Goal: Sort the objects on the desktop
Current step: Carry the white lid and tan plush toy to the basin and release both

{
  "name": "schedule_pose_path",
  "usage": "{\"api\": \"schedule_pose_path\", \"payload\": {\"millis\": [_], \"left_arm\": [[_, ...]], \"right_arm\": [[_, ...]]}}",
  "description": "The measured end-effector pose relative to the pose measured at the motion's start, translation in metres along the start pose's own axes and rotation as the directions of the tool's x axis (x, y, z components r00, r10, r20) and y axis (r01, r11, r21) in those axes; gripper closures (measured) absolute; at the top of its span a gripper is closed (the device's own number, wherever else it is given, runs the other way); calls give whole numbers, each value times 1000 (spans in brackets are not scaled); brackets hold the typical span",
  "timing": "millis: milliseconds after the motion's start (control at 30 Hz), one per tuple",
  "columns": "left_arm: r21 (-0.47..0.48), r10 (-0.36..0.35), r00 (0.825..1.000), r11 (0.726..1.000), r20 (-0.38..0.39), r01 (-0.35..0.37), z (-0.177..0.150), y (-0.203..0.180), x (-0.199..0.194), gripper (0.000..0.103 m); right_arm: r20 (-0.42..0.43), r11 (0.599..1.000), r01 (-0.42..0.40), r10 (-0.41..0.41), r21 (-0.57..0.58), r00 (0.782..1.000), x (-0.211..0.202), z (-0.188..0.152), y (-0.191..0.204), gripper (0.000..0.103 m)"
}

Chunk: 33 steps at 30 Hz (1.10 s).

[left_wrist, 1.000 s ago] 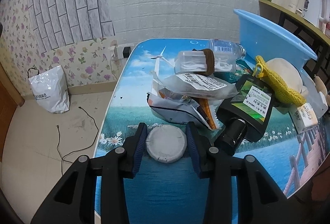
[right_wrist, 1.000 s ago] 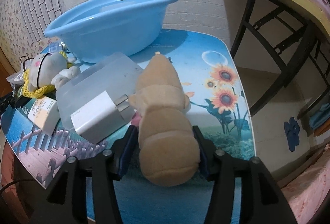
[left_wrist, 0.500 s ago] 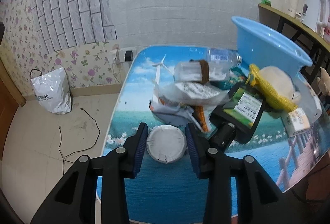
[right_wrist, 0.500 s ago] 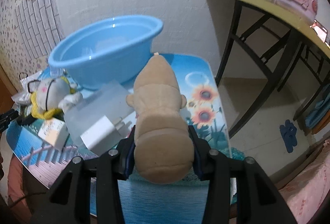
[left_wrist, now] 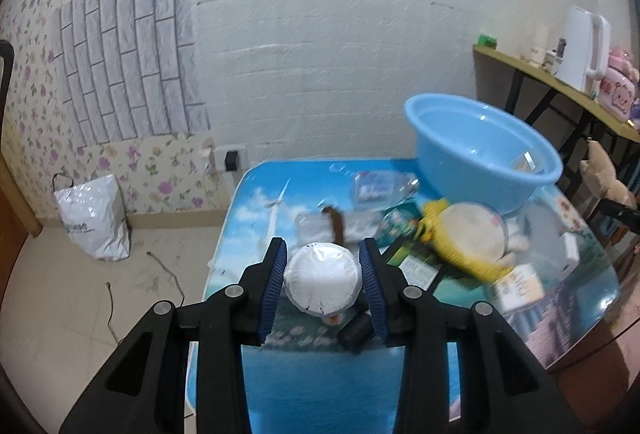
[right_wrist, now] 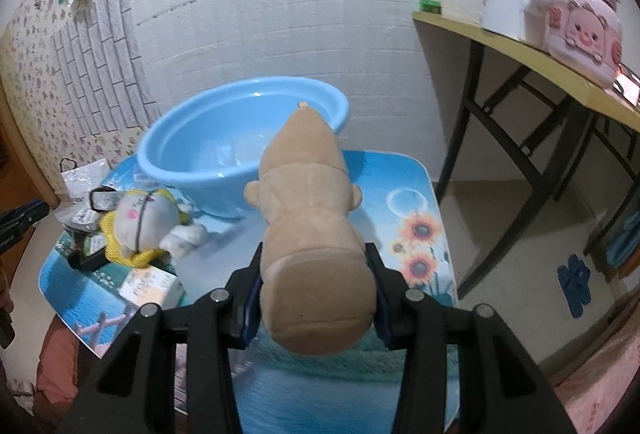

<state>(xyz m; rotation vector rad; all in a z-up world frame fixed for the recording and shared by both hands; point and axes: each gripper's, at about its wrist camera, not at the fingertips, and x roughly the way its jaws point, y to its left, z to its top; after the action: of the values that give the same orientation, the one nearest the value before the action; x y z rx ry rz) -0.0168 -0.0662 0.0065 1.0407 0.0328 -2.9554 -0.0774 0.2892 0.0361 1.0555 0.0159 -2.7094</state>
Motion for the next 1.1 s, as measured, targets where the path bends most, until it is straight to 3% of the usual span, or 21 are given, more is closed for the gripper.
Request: {"api": "schedule_pose_path", "payload": {"millis": [633, 1100], "left_arm": [[90, -137, 989, 987, 49, 132, 71, -82, 34, 66], [180, -240, 970, 953, -36, 243, 91, -149, 96, 66]], "right_arm": [[55, 990, -130, 133, -52, 990, 30, 46, 22, 60], [13, 983, -168, 169, -68, 985, 74, 64, 28, 60]]}}
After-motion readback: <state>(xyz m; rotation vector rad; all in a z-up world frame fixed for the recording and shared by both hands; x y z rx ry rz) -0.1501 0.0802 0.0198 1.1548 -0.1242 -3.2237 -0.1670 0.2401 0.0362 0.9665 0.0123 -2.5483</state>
